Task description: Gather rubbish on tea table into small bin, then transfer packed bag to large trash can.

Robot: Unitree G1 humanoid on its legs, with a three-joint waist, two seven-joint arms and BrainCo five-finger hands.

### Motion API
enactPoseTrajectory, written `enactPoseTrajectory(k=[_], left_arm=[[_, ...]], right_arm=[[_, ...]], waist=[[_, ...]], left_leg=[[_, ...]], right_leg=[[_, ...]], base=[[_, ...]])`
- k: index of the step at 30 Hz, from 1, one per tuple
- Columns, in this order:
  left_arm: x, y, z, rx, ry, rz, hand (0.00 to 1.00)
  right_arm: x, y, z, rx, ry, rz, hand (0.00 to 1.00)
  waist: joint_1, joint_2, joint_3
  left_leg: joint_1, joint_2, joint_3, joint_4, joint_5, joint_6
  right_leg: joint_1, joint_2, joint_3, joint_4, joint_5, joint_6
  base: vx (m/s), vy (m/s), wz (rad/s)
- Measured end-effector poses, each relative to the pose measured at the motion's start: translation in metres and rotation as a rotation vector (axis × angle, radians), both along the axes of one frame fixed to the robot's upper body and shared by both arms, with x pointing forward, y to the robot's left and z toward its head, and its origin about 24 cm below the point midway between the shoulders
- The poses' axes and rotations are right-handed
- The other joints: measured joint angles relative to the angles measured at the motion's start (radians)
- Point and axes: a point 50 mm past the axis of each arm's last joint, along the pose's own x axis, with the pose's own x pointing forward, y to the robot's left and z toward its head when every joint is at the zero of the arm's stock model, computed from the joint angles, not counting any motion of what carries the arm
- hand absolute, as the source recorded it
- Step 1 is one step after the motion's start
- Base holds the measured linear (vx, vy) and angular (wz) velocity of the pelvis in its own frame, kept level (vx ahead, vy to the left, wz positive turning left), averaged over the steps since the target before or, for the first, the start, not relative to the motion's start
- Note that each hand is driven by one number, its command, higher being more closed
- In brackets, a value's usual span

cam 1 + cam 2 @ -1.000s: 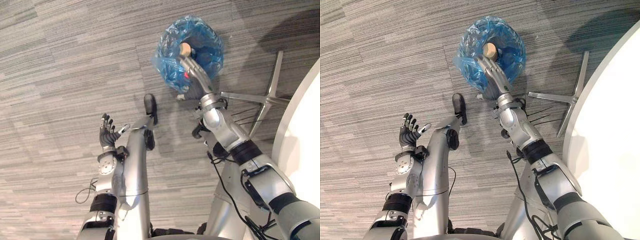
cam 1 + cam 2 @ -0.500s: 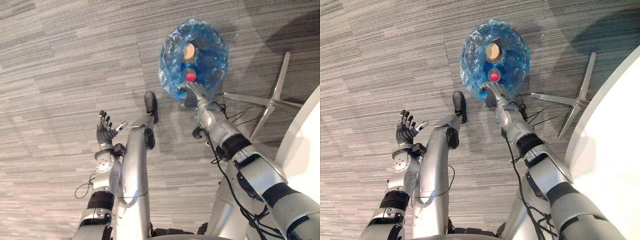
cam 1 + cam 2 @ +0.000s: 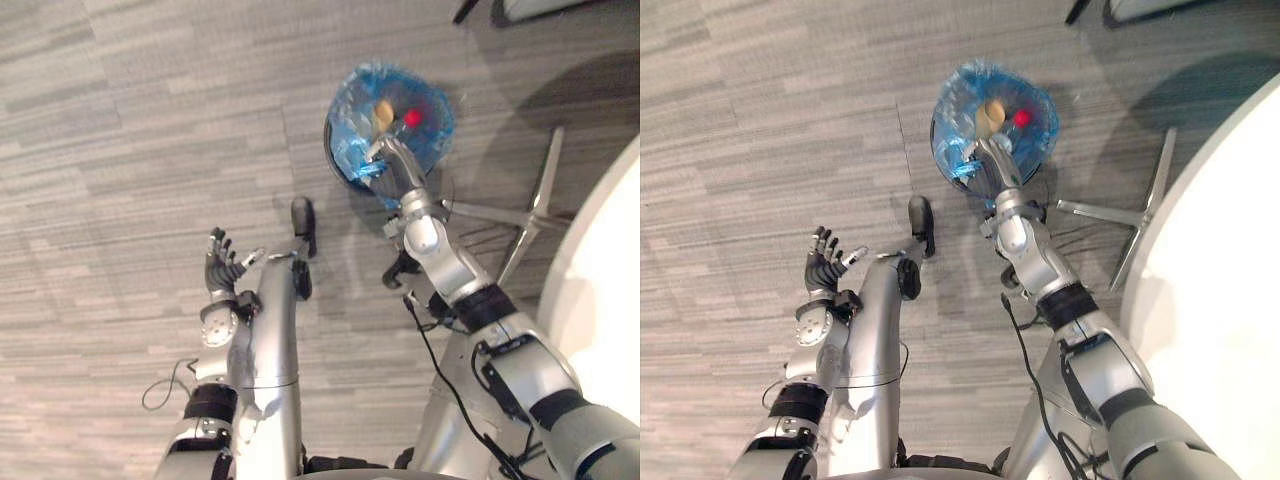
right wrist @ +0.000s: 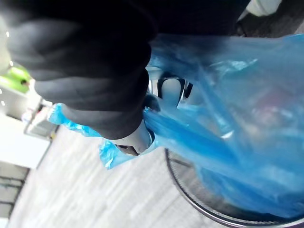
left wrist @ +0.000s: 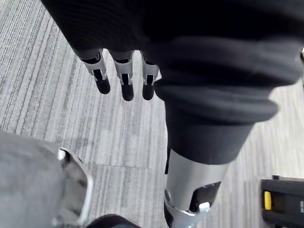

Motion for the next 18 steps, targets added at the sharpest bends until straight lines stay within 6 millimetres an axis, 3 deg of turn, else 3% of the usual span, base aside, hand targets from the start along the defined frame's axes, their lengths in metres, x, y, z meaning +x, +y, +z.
enactPoseTrajectory(k=[3, 7, 11, 14, 18], left_arm=[[-0.014, 0.002, -0.016, 0.006, 0.062, 0.008, 0.00], [-0.049, 0.005, -0.046, 0.010, 0.188, 0.007, 0.00], [-0.069, -0.003, -0.073, 0.018, 0.318, -0.046, 0.00], [-0.077, -0.002, -0.080, 0.040, 0.359, -0.071, 0.00], [-0.105, 0.003, -0.090, 0.052, 0.417, -0.062, 0.00]], right_arm=[[-0.013, 0.006, -0.017, 0.098, 0.075, 0.050, 1.00], [-0.038, 0.013, -0.039, 0.249, 0.159, 0.111, 1.00], [-0.048, 0.011, -0.055, 0.303, 0.232, 0.133, 1.00], [-0.047, 0.009, -0.059, 0.322, 0.265, 0.149, 1.00], [-0.049, 0.012, -0.061, 0.346, 0.294, 0.192, 1.00]], waist=[[-0.008, -0.013, -0.012], [-0.015, -0.047, -0.091], [-0.018, -0.048, -0.173], [-0.019, -0.049, -0.184], [-0.018, -0.046, -0.233]], left_leg=[[0.171, -0.001, 0.015, -0.133, 0.020, -0.005], [0.411, -0.019, 0.036, -0.299, 0.098, -0.014], [0.581, -0.035, 0.058, -0.436, 0.129, -0.012], [0.706, -0.037, 0.085, -0.513, 0.138, -0.007], [0.836, -0.038, 0.123, -0.585, 0.138, -0.007]], right_leg=[[0.160, 0.021, -0.030, -0.113, 0.021, 0.025], [0.363, 0.055, -0.031, -0.249, 0.076, 0.016], [0.507, 0.098, -0.021, -0.388, 0.121, 0.024], [0.610, 0.125, -0.002, -0.469, 0.148, 0.034], [0.705, 0.172, 0.075, -0.589, 0.208, 0.049]], base=[[0.03, -0.070, 0.02], [0.15, -0.096, -0.06], [0.21, -0.025, -0.20], [0.16, 0.002, -0.28], [0.13, 0.025, -0.56]])
